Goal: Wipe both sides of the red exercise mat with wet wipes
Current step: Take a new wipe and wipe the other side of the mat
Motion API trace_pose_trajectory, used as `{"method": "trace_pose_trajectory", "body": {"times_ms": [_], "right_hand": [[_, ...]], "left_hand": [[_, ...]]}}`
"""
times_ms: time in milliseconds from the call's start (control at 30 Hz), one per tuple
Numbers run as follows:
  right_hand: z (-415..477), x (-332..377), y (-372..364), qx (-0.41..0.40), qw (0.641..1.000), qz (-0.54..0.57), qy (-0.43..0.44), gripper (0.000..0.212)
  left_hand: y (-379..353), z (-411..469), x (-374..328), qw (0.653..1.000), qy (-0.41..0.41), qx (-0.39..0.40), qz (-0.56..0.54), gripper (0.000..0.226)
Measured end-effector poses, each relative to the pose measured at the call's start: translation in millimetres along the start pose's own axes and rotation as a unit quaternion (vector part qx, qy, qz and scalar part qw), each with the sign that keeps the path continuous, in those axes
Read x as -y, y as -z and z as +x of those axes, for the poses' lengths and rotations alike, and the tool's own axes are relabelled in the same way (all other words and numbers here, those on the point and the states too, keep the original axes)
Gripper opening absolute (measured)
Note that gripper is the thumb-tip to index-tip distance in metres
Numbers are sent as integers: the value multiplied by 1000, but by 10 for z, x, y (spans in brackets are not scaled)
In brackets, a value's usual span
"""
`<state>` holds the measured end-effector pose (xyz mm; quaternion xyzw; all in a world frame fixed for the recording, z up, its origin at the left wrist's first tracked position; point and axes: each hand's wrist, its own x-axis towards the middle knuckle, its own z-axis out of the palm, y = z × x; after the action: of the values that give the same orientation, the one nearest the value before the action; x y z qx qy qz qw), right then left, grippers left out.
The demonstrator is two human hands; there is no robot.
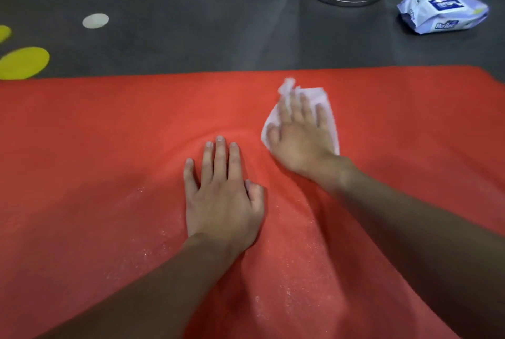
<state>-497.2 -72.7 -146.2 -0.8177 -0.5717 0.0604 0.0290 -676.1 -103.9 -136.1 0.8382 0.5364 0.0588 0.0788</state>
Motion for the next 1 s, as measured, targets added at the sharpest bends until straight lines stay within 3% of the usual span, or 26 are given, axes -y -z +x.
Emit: {"method": "trace_pose_trajectory", "body": {"times_ms": [67,100,233,267,333,400,433,533,567,667,733,833,867,900,1000], "right_hand": [[-6,-146,12,-12,994,-32,107,72],[118,-293,46,-23,992,-44,114,72],[492,-308,96,7,995,-7,-100,69],[471,-122,67,13,996,-5,-89,70],[359,55,39,5,1000,-10,20,70],[456,-125,107,-21,995,-24,96,69],[557,-267,140,-31,997,-22,65,69],[846,-326,175,2,991,-14,-131,69],[866,-165,138,17,992,-13,-126,70],[728,78,69,6,998,7,56,70],[793,-142,106,-10,994,-17,107,69],[921,-265,174,11,998,-14,-59,68],[886,-123,155,16,997,-8,-75,68],[813,58,123,8,999,1,-43,69],[559,244,27,5,986,4,166,70]], "left_hand": [[0,2,4,1000,-1,5,0,74],[-4,6,6,1000,-1,7,-1,74],[0,6,5,1000,-1,2,2,74],[4,3,0,1000,2,4,3,74],[13,3,-10,1000,-2,9,5,75],[12,8,3,1000,-1,5,3,75],[-1,-3,4,1000,-4,9,3,74],[-6,-4,5,1000,-7,2,-2,74],[-5,1,4,1000,-6,-1,-4,74],[9,-1,-1,1000,-7,4,-3,74],[7,-1,14,1000,-7,4,-6,74],[-13,5,9,1000,-10,3,-9,74],[-12,6,6,1000,-9,-3,-8,74],[-15,8,4,1000,-7,-7,-7,74],[-6,12,3,1000,-4,-8,-4,74]]}}
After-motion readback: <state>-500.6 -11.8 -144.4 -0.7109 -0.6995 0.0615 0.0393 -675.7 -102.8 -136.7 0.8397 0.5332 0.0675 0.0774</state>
